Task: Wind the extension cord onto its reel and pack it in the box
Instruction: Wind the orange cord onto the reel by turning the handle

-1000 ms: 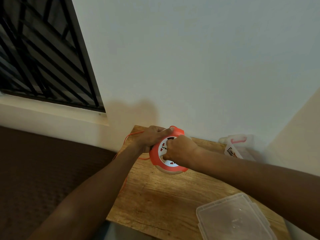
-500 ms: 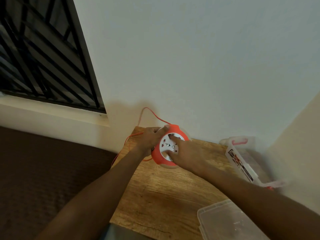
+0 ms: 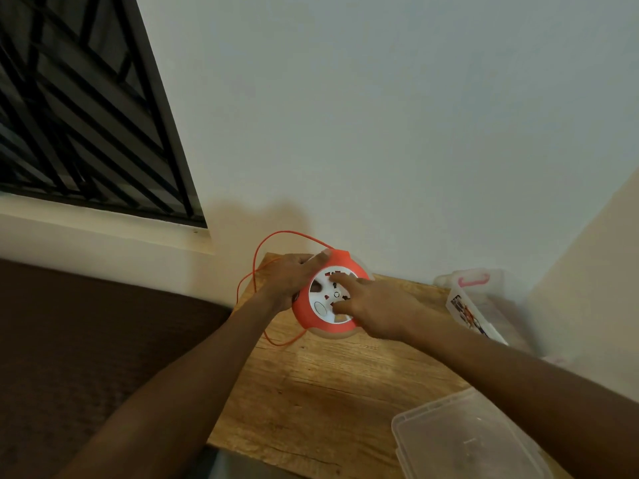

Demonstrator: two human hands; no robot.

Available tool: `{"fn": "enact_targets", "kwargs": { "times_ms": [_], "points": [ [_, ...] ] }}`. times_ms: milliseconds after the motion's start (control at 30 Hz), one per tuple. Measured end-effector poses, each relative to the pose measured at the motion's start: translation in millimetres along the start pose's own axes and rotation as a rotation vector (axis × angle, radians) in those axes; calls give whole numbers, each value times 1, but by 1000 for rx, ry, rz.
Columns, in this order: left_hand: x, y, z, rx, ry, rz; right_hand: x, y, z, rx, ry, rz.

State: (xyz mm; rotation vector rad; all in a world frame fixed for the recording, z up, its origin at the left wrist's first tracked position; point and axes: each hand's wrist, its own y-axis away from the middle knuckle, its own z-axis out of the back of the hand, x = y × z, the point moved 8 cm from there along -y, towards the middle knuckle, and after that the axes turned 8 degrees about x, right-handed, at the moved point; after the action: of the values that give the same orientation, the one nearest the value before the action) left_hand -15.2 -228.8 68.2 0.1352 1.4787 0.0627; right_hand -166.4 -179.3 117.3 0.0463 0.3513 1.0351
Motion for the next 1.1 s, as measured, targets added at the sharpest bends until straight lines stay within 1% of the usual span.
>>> {"fn": "enact_targets", "kwargs": {
  "times_ms": [133, 233, 300, 467, 533, 600, 667, 733, 767, 867, 900, 967, 1000, 1067, 1100],
  "points": [
    [-2, -1, -3, 28, -37, 7, 2, -3, 8, 65, 231, 156],
    [-2, -1, -3, 58, -21, 43, 2, 1, 13, 113, 322, 238],
    [-3, -2, -9, 88, -51, 51, 7, 1, 12, 150, 395, 293],
    [-12, -7, -21, 155, -109, 35, 20, -9, 1, 246, 512, 262],
    [-11, -7, -20, 164, -149, 45, 22, -11, -2, 232, 530, 251],
    [-8, -5, -19, 152, -162, 44, 17, -15, 1, 202, 490, 215],
    [-4, -4, -19, 131, -101, 44, 10, -20, 3, 179, 405, 151],
    [-5, -2, -16, 73, -29, 21, 3, -24, 1, 140, 267, 25],
    [-8, -1, -14, 36, -8, 5, -3, -24, 1, 97, 159, -71],
    [-12, 0, -10, -62, 24, -41, -25, -13, 3, -128, -250, -386],
    [-13, 1, -11, -81, 27, -47, -29, -9, 0, -173, -393, -469],
    [-13, -1, -10, -110, 3, -59, -31, -6, -12, -191, -684, -591],
    [-11, -2, -9, -117, -7, -54, -29, -5, -21, -173, -821, -632],
    [-9, -2, -9, -107, -16, -36, -20, -6, -37, -143, -1118, -642],
    [-6, -3, -10, -95, -15, -33, -15, -6, -40, -126, -1205, -625]
  ]
}}
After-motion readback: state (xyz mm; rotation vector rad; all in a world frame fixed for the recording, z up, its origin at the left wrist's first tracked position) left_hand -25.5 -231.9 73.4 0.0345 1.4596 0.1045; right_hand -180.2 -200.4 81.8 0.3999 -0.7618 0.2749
